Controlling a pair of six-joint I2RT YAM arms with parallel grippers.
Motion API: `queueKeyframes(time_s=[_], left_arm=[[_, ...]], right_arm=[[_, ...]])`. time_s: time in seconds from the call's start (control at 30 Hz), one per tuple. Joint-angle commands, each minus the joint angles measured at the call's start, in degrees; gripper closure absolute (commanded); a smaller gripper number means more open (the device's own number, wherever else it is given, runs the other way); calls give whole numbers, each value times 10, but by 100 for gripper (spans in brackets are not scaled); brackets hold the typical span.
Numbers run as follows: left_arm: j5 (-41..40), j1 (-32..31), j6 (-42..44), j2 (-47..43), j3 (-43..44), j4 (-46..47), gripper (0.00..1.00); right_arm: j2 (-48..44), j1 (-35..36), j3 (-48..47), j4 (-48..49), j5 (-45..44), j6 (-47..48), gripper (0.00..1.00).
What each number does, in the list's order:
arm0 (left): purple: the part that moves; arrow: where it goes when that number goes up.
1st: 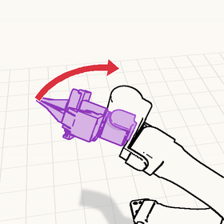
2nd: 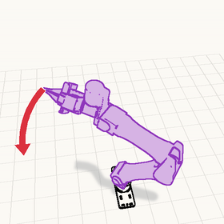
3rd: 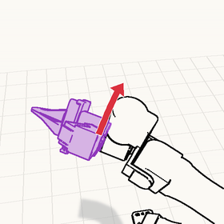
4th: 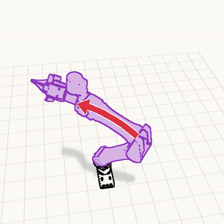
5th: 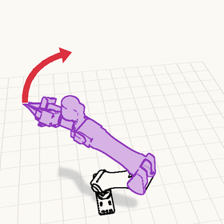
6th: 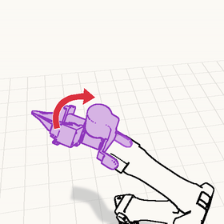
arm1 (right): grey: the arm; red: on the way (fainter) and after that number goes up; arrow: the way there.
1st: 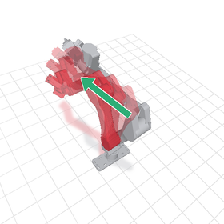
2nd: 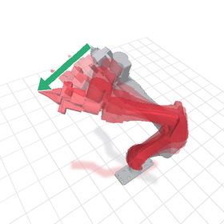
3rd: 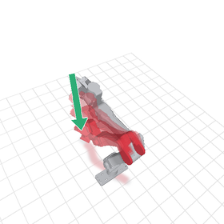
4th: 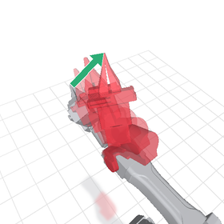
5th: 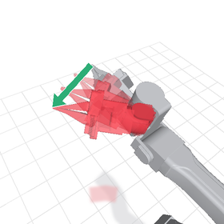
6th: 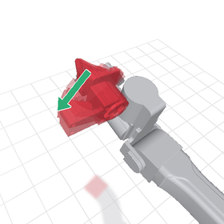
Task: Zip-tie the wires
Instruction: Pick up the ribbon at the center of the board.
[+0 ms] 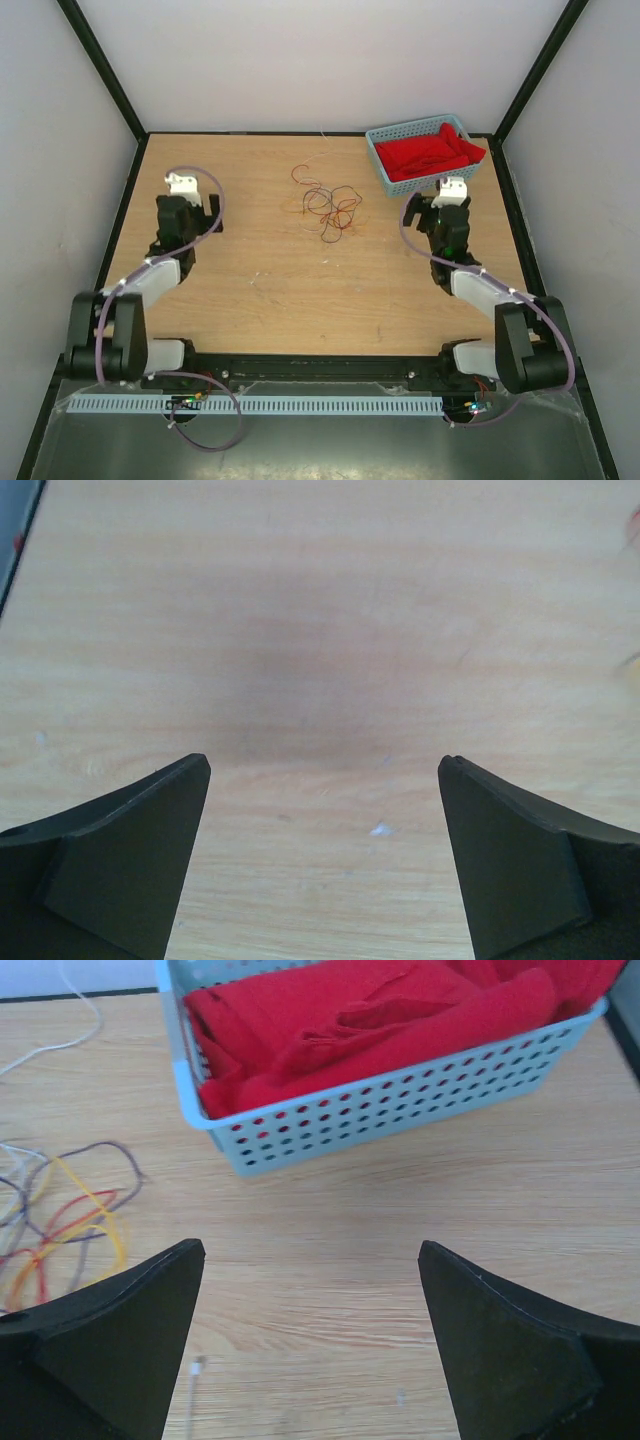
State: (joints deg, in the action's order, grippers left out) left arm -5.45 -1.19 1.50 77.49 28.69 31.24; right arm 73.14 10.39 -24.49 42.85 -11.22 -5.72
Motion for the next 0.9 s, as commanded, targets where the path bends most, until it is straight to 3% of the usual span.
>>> queueKeyframes(time_s=[0.0, 0.1, 0.3, 0.53, 0.87], left_arm=[[59, -8, -104, -98, 100, -237, 1], [168, -11, -173, -146, 137, -338, 1], [248, -23, -241, -211, 125, -368, 1], [262, -23, -240, -235, 124, -403, 1], [251, -23, -243, -248, 127, -421, 1]], right_arm=[[1, 5, -77, -250, 44, -97, 0], [-4, 24, -99, -319, 69, -92, 4], [-28, 69, -81, -357, 66, -101, 15], [21, 97, -86, -363, 60, -109, 35], [99, 147, -112, -361, 21, -94, 50]])
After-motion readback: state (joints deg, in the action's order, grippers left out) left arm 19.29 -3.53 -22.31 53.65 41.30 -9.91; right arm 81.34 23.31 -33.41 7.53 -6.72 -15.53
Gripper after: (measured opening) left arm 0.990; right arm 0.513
